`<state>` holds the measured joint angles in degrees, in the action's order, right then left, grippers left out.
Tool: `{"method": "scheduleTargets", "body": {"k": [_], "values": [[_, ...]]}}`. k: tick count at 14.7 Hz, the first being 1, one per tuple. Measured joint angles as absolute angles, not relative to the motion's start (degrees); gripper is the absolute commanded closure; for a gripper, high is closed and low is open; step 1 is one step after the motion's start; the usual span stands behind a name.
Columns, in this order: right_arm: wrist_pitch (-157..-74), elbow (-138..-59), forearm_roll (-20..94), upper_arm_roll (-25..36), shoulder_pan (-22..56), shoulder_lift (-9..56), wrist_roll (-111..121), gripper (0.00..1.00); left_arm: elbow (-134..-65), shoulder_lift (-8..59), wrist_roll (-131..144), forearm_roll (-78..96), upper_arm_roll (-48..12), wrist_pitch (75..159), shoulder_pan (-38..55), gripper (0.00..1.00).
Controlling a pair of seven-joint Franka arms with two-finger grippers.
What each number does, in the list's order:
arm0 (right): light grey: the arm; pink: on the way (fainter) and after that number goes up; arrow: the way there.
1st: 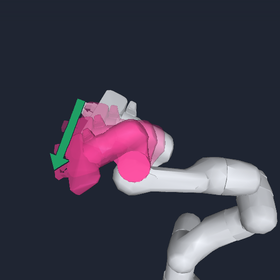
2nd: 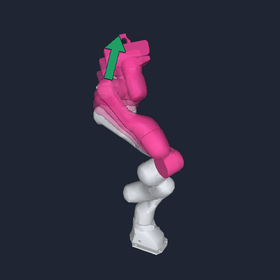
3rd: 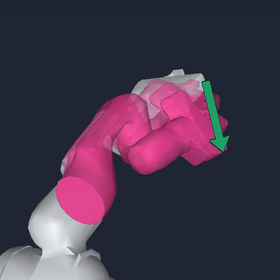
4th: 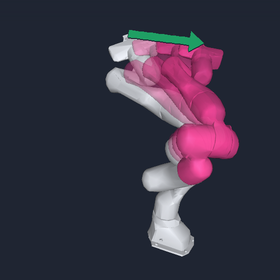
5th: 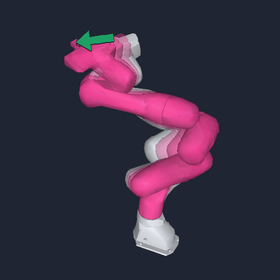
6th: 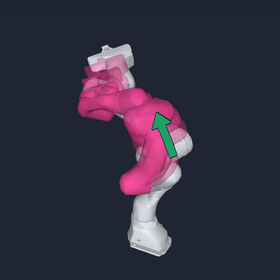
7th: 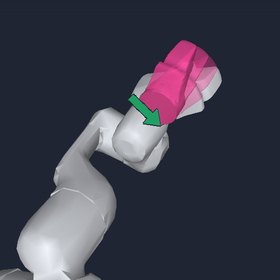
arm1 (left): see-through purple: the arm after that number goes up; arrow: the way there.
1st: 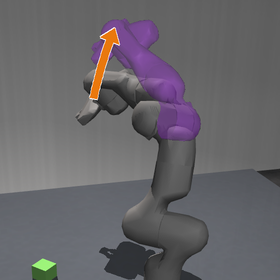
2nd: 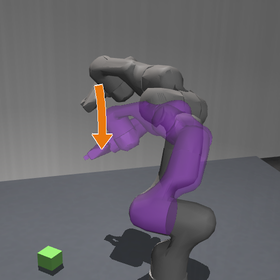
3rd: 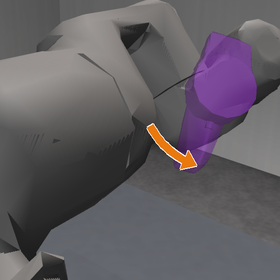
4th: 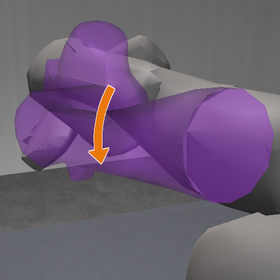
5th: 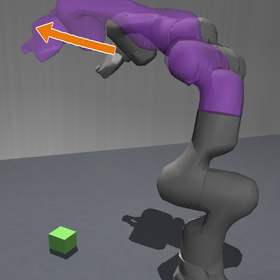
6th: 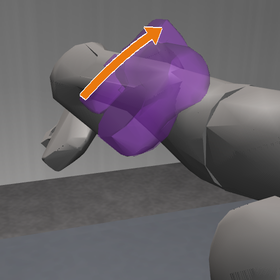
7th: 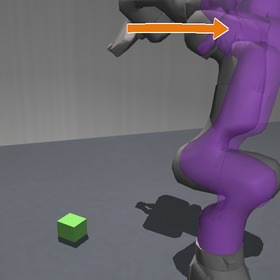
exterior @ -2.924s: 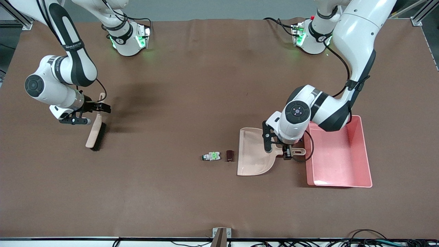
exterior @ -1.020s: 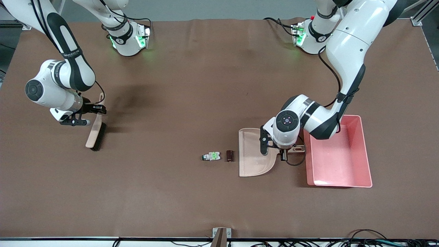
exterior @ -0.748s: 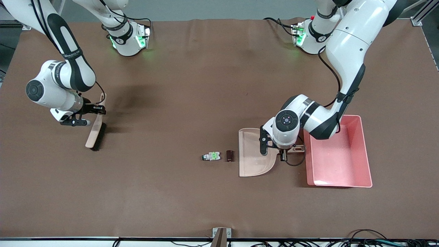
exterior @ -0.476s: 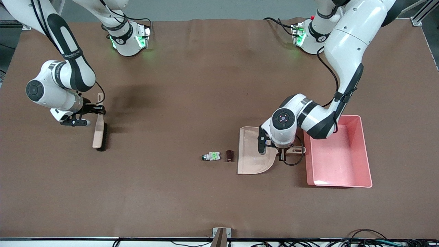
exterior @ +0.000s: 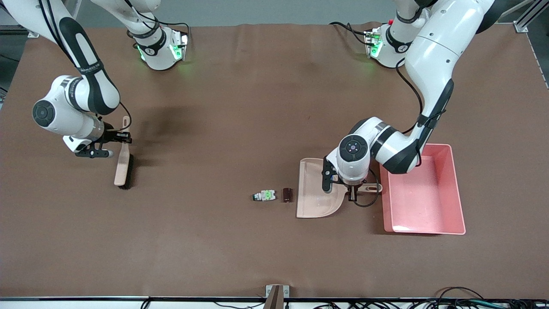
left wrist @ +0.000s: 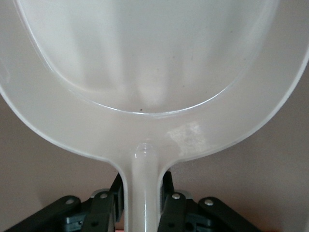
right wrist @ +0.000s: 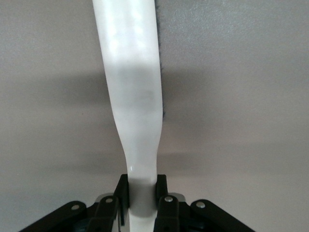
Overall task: Clean e-waste and dump in bin
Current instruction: 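Lift the white brush by its handle with the right gripper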
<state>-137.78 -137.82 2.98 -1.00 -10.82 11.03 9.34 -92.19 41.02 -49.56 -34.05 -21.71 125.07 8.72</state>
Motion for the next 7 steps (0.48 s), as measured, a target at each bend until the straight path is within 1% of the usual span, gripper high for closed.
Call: {"method": "scheduleTargets", "body": {"k": [7], "values": [[-137.45, -136.40, 3.94, -1.36, -10.56, 11.03, 8.38, 1.00, -90.97, 41.83, -49.42, -33.84, -21.80, 124.74, 10.00, 0.78]]}}
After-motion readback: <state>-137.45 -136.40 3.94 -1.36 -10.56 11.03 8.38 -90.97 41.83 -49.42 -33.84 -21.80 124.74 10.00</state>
